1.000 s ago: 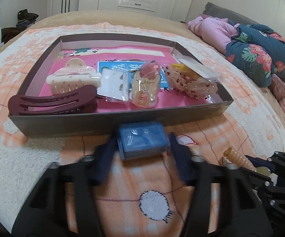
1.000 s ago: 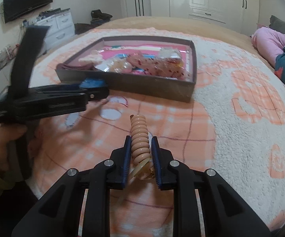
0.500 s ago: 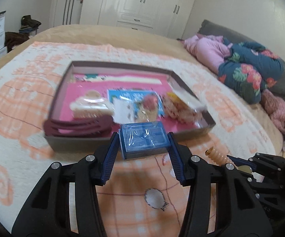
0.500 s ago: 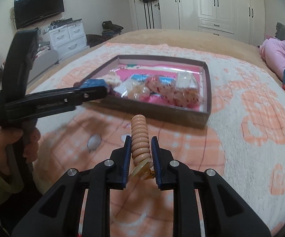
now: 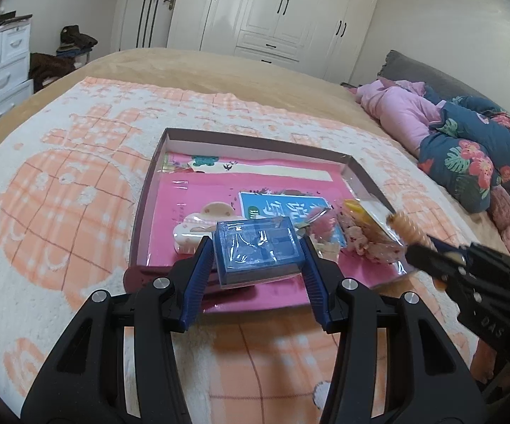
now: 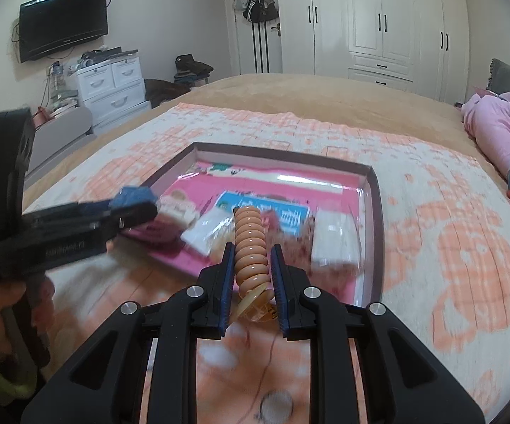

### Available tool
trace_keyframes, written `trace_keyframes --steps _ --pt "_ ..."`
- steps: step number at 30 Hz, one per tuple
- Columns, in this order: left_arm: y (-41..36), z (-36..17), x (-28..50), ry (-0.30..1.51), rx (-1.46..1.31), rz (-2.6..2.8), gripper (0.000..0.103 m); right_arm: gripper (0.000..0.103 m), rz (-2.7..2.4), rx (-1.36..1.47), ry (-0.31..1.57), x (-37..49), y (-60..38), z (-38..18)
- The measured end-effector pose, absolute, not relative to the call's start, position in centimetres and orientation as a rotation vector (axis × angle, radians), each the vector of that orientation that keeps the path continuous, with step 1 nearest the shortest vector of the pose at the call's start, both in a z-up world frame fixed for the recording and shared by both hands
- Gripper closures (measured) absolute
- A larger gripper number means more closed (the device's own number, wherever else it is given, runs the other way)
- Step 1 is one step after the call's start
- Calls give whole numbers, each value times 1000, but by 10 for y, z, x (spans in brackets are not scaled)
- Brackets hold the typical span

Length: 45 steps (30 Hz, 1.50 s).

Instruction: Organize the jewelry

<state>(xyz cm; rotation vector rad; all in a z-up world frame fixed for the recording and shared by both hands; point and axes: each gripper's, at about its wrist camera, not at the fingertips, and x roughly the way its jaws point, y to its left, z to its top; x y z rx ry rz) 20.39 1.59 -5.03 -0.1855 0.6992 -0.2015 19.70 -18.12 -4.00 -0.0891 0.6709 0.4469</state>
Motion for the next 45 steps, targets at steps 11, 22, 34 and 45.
trace_keyframes --steps 11,22,34,45 --pt "5 -57 226 715 -157 -232 62 83 396 -105 713 247 -168 -59" --pt "1 -66 232 739 -144 -235 62 81 390 -98 746 257 -171 -73" --pt "3 -57 224 707 -150 -225 49 70 385 -71 723 240 -183 -64" --pt "11 -37 197 665 -171 -214 37 58 392 -45 681 205 -196 -47"
